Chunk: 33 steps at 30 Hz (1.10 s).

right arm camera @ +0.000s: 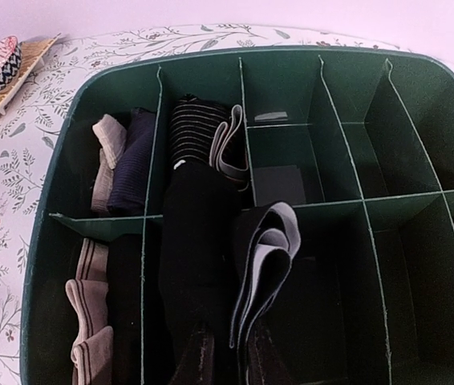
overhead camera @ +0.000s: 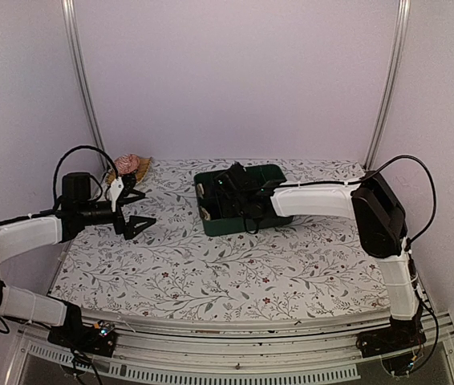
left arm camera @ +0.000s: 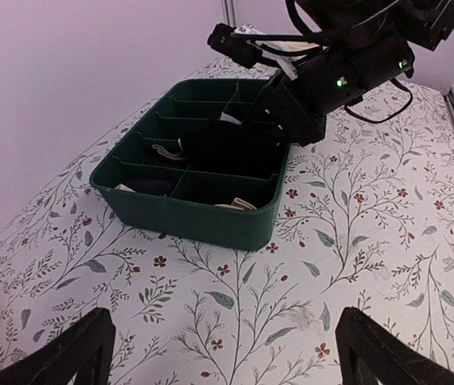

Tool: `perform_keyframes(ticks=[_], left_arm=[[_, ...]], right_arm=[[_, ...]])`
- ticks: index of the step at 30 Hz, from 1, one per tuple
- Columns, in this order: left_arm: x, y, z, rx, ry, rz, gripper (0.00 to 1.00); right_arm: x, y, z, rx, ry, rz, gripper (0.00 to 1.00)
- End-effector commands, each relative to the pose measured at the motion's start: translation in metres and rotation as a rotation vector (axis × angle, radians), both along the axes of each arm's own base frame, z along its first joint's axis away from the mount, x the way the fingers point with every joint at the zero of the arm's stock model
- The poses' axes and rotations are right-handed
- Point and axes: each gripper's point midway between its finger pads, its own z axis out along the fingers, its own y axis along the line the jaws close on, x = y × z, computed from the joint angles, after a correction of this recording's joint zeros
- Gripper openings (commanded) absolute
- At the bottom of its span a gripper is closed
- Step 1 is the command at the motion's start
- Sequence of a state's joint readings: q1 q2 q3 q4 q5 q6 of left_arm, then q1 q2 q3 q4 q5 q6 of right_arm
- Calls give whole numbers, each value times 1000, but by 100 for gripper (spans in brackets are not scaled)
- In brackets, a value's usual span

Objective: Roll the underwear
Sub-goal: Move the storage box to the center of the board, then place the underwear in the storage box.

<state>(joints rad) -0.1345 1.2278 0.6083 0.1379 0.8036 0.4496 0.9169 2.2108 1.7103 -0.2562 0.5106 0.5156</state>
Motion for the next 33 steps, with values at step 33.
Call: perform_keyframes(ticks=[33], left_arm=[[6, 5, -6, -36, 44, 25, 99]], right_arm=[[-63, -6, -49, -159, 386, -23, 1]])
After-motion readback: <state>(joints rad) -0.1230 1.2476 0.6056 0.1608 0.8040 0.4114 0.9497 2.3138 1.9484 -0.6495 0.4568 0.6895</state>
